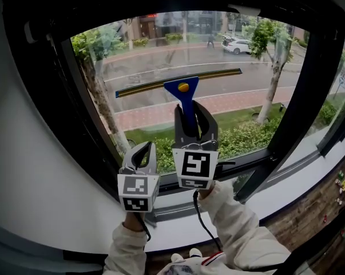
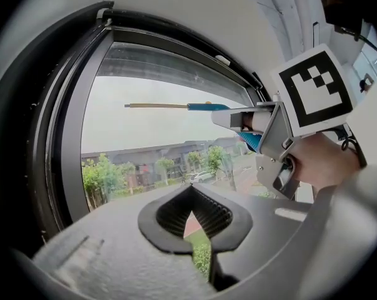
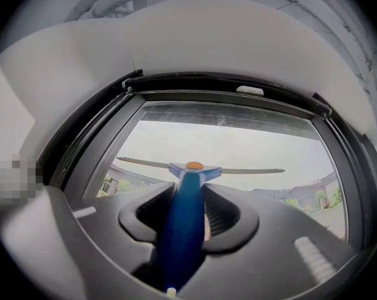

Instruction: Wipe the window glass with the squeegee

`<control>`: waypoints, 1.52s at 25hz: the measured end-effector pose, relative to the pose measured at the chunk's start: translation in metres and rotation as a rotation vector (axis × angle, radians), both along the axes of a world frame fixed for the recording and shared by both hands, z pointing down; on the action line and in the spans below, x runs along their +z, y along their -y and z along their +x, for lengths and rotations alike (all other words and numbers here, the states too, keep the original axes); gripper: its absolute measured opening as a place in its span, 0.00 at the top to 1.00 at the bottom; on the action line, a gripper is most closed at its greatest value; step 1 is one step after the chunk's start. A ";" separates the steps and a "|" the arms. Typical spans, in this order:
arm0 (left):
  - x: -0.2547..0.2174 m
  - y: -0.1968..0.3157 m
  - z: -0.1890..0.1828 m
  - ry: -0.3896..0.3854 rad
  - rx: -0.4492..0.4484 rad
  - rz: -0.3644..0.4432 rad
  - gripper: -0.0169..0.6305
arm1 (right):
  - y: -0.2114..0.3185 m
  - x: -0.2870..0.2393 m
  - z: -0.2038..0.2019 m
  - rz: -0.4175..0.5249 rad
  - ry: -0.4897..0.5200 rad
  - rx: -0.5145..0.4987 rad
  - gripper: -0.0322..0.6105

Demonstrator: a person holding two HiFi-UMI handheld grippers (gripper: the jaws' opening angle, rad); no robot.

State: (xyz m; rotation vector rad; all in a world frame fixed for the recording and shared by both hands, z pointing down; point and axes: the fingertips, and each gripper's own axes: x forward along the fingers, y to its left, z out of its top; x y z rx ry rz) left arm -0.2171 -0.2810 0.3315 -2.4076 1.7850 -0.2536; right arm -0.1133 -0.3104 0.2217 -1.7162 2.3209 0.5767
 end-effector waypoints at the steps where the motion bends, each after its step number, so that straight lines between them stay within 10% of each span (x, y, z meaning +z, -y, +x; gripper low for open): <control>1: 0.004 -0.001 -0.001 -0.001 -0.001 -0.007 0.97 | 0.000 0.003 0.000 -0.005 0.001 0.000 0.72; 38: 0.134 -0.023 0.001 -0.033 -0.009 -0.214 0.97 | 0.001 0.168 -0.003 -0.249 -0.038 0.004 0.72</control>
